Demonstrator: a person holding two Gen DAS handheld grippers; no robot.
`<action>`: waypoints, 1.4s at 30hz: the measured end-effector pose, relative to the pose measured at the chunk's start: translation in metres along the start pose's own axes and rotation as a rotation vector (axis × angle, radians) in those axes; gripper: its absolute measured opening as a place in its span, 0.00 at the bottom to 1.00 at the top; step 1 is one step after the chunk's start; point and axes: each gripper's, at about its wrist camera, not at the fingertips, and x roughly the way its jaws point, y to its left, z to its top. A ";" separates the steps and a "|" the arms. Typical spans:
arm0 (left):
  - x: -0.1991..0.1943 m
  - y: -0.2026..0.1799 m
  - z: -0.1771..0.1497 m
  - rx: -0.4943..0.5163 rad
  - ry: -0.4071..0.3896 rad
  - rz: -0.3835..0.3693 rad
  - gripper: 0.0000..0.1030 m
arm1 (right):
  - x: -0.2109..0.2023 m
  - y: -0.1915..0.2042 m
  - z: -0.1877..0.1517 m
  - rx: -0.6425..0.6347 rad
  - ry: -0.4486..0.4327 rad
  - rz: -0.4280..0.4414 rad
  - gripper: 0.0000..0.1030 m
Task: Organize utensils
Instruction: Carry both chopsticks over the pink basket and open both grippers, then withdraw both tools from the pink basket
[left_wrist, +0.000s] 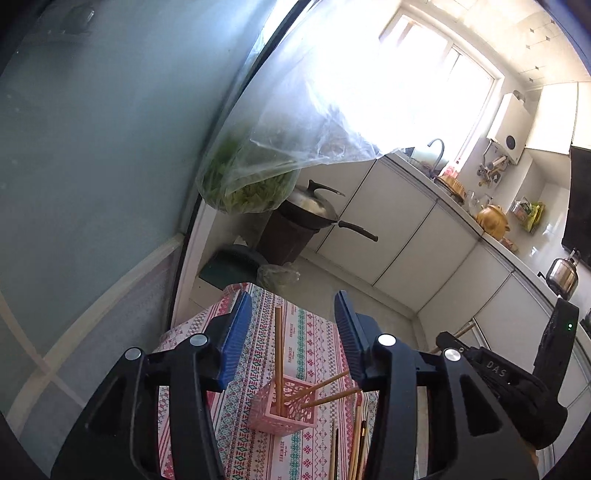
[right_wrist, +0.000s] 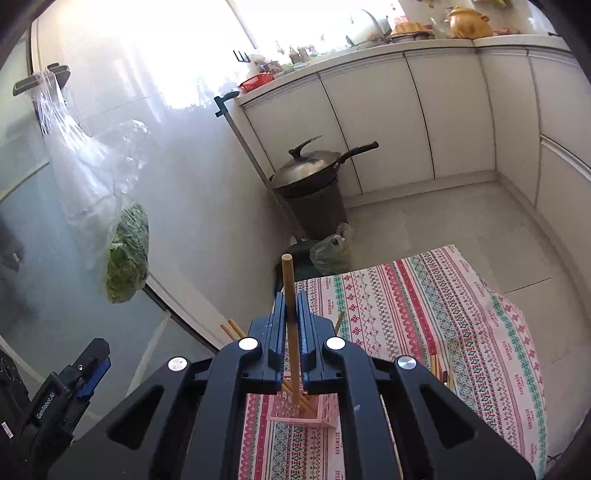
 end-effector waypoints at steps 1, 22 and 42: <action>0.003 -0.002 -0.002 0.010 0.006 0.009 0.42 | 0.007 0.000 -0.002 0.009 0.014 0.005 0.10; 0.012 -0.058 -0.046 0.251 0.030 0.097 0.65 | -0.039 0.007 -0.048 -0.217 -0.102 -0.154 0.48; 0.001 -0.072 -0.097 0.345 0.046 0.123 0.88 | -0.069 -0.049 -0.090 -0.178 -0.131 -0.292 0.80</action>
